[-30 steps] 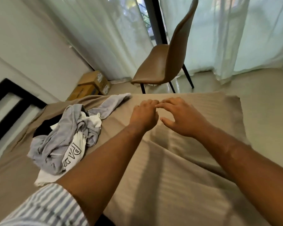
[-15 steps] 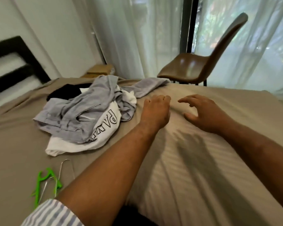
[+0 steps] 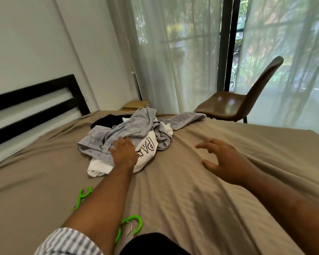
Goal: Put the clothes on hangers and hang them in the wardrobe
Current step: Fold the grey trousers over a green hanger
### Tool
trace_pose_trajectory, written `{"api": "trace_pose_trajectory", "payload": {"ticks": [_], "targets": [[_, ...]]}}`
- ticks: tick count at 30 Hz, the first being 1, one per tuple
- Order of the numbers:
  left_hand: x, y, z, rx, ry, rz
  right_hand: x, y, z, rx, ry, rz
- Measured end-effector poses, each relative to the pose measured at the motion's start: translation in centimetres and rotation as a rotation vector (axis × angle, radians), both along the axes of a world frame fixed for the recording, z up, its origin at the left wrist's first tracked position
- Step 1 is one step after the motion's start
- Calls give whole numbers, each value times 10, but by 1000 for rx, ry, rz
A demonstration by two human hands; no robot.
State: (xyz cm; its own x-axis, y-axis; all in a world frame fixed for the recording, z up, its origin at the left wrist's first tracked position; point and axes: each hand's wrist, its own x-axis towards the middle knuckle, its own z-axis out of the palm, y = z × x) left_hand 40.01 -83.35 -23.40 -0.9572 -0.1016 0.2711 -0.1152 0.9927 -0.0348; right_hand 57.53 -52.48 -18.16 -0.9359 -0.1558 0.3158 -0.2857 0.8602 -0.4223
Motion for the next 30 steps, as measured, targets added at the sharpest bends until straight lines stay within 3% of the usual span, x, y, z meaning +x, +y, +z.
{"api": "trace_pose_trajectory", "payload": {"ticks": [3, 8, 17, 19, 23, 25, 28, 30], "targets": [[-3, -32, -9, -24, -105, 38, 8, 4, -7, -6, -36, 22], [-7, -40, -6, -14, -90, -11, 13, 6, -20, -29, -63, 28], [-13, -28, 7, 273, 24, -65, 21, 19, -36, -68, -121, -12], [-12, -19, 17, 395, 118, -67, 23, 22, -41, -82, -119, -18], [13, 38, 69, 833, 278, -68, 28, 25, -44, -124, -108, -58], [29, 81, 95, 1037, 309, -178, 27, 24, -42, -180, -118, -88], [73, 150, 122, 1262, 250, -460, 26, 22, -38, -368, -101, -130], [115, 200, 124, 1305, 90, -650, 29, 24, -36, -600, -105, -148]]}}
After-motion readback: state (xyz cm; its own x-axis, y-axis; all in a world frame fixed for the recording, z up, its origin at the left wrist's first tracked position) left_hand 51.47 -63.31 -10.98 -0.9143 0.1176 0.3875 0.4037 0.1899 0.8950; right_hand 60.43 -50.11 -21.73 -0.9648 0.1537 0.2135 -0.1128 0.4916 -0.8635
